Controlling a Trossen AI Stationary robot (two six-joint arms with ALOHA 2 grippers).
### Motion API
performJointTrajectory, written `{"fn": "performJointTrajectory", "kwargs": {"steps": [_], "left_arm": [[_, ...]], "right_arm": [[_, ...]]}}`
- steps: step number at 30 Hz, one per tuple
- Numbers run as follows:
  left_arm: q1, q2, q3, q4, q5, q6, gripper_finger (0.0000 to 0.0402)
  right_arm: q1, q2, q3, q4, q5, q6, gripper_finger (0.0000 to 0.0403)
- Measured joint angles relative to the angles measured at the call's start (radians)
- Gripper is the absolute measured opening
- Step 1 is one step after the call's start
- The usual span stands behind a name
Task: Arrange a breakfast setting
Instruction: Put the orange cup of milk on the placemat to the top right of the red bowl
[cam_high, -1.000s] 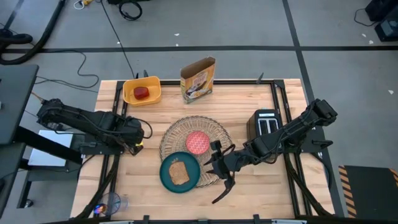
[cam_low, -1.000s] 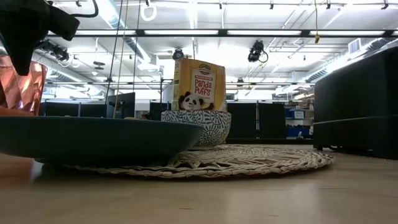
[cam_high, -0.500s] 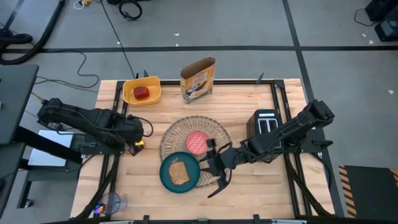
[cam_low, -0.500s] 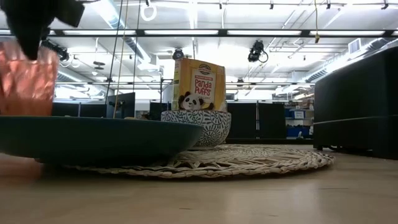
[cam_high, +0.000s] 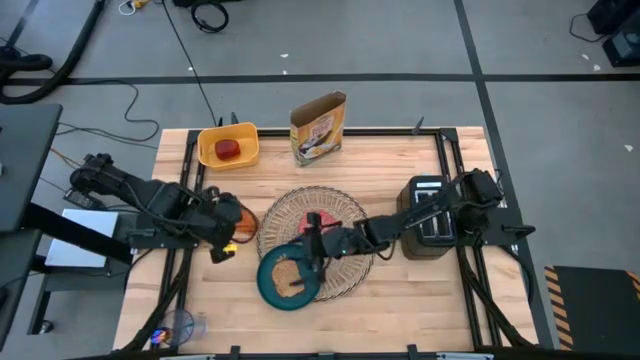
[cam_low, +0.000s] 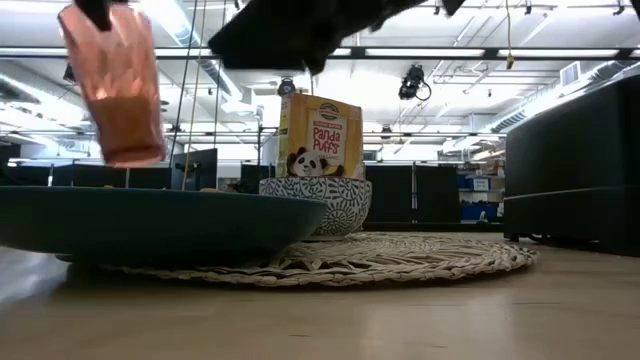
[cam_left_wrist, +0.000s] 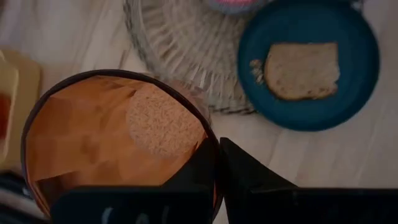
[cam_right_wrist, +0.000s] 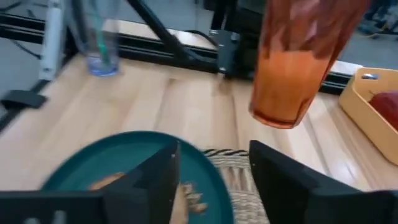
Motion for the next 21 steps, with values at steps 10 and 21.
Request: {"fn": "performJointTrajectory", "kwargs": {"steps": [10,21], "left_arm": [[-0.039,0.058,0.035,0.082,-0.082,0.168,0.0015],[0.007,0.102,0.034,0.282,-0.104,0.376,0.0015]], "right_arm": [[-0.111,0.045,0.007,0.061,-0.037,0.029,0.0364],[-0.15,0.045,0.002,0.059,-0.086,-0.024,0.0377]]}}
